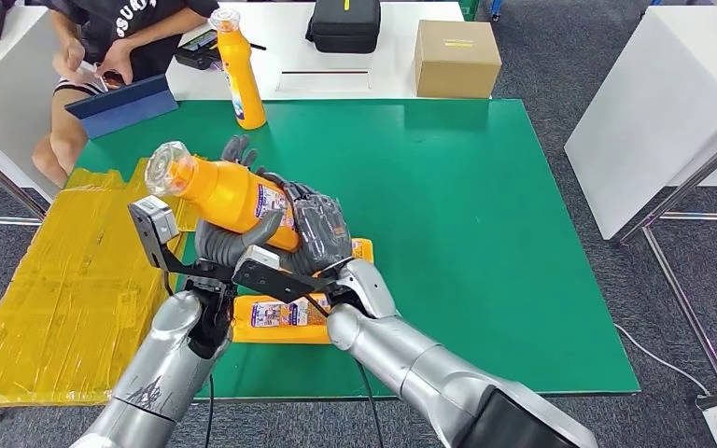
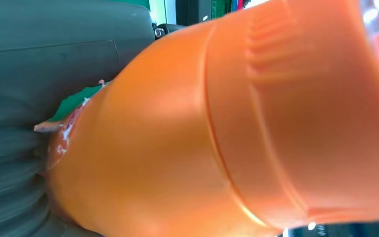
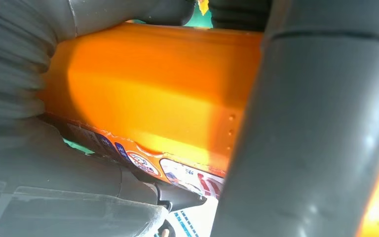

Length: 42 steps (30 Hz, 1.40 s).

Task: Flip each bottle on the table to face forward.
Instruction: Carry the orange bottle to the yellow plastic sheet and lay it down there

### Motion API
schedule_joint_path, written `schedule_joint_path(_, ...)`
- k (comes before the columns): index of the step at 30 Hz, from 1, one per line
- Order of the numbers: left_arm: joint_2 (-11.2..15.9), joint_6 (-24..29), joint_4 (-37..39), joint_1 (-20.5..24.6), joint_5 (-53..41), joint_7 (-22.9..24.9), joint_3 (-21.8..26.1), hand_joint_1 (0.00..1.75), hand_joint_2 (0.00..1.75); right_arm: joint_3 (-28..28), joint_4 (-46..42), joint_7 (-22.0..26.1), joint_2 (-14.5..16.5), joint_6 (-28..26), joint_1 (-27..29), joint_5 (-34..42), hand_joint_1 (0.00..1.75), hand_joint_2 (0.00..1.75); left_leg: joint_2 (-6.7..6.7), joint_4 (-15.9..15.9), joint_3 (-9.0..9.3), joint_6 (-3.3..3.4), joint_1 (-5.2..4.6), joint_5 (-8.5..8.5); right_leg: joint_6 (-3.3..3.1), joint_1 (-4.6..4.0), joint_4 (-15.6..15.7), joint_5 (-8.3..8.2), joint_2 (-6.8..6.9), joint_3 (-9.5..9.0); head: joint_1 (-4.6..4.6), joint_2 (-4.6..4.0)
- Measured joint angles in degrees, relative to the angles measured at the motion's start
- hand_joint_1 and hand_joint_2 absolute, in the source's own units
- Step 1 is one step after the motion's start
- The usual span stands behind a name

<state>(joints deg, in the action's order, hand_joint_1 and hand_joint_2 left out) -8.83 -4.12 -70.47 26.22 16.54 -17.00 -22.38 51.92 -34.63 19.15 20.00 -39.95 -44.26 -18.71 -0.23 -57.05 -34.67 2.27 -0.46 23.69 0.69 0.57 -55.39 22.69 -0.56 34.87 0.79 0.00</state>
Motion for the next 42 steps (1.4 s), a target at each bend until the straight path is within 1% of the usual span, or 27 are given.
schedule_joint_path(8, -0.85, -0.52, 0.0, -0.59, 1.2, -0.13, 1.12, 0.0, 1.75, 1.63, 1.07, 0.0, -0.03, 0.0, -0.64, 1.09, 1.75, 1.75, 0.0, 0.0, 0.0, 0.0, 0.0, 0.0, 0.0, 0.0, 0.0, 0.0, 0.0, 0.0, 0.0, 0.0)
schedule_joint_path(9, -0.95, -0.52, 0.0, -0.62, 1.2, -0.13, 1.23, 0.18, 1.75, 1.67, 1.16, 0.01, -0.03, 0.0, -0.68, 1.09, 1.75, 1.75, 0.0, 0.0, 0.0, 0.0, 0.0, 0.0, 0.0, 0.0, 0.0, 0.0, 0.0, 0.0, 0.0, 0.0)
schedule_joint_path(10, -1.04, -0.53, 0.0, -0.66, 1.2, -0.13, 1.32, 0.57, 1.75, 1.7, 1.23, 0.01, -0.03, 0.0, -0.7, 1.09, 1.75, 1.75, 0.0, 0.0, 0.0, 0.0, 0.0, 0.0, 0.0, 0.0, 0.0, 0.0, 0.0, 0.0, 0.0, 0.0)
schedule_joint_path(12, -1.16, -0.56, 0.0, -0.71, 1.24, -0.13, 1.44, 1.44, 1.75, 1.74, 1.35, 0.02, -0.03, 0.0, -0.75, 1.1, 1.75, 1.75, 0.0, 0.0, 0.0, 0.0, 0.0, 0.0, 0.0, 0.0, 0.0, 0.0, 0.0, 0.0, 0.0, 0.0)
schedule_joint_path(13, -1.18, -0.68, 0.0, -0.73, 1.36, -0.11, 1.48, 1.69, 1.75, 1.78, 1.4, 0.03, -0.03, 0.01, -0.78, 1.16, 1.75, 1.75, 0.0, 0.0, 0.0, 0.0, 0.0, 0.0, 0.0, 0.0, 0.0, 0.0, 0.0, 0.0, 0.0, 0.0)
schedule_joint_path(14, -1.19, -0.94, 0.0, -0.74, 1.62, -0.06, 1.51, 1.75, 1.75, 1.85, 1.45, 0.05, -0.03, 0.02, -0.81, 1.3, 1.75, 1.75, 0.0, 0.0, 0.0, 0.0, 0.0, 0.0, 0.0, 0.0, 0.0, 0.0, 0.0, 0.0, 0.0, 0.0)
schedule_joint_path(21, -1.2, -3.56, -0.01, -1.1, 4.29, -0.03, 2.19, 1.75, 1.75, 3.11, 1.83, 0.4, -0.05, 0.3, -1.14, 2.72, 1.75, 1.75, 0.0, 0.0, 0.0, 0.0, 0.0, 0.0, 0.0, 0.0, 0.0, 0.0, -0.01, 0.01, -0.01, 0.0)
schedule_joint_path(39, -1.24, -3.54, -2.37, -3.53, 4.41, -1.78, 3.69, 1.75, 1.75, 5.83, 2.17, 3.19, 0.02, 0.9, -1.12, 7.21, 1.75, 1.75, 0.0, 0.0, 0.0, 0.0, 0.0, 0.0, 0.0, 0.0, 0.0, 0.0, -0.01, 0.0, 0.0, 0.0)
schedule_joint_path(40, -1.26, -3.5, -2.5, -3.71, 4.19, -1.98, 3.78, 1.75, 1.75, 5.94, 2.18, 3.63, 0.02, 0.87, -1.04, 7.8, 1.57, 1.75, 0.0, 0.0, 0.0, 0.0, 0.0, 0.0, 0.0, 0.0, 0.0, 0.0, -0.01, 0.0, 0.0, 0.0)
schedule_joint_path(42, -1.31, -3.32, -2.95, -4.15, 3.65, -2.33, 3.91, 1.75, 1.75, 6.03, 2.22, 4.86, 0.02, 0.84, -0.75, 9.09, 0.71, 1.75, 0.0, 0.0, 0.0, 0.0, 0.0, 0.0, 0.0, 0.0, 0.0, 0.0, -0.01, 0.0, 0.0, 0.0)
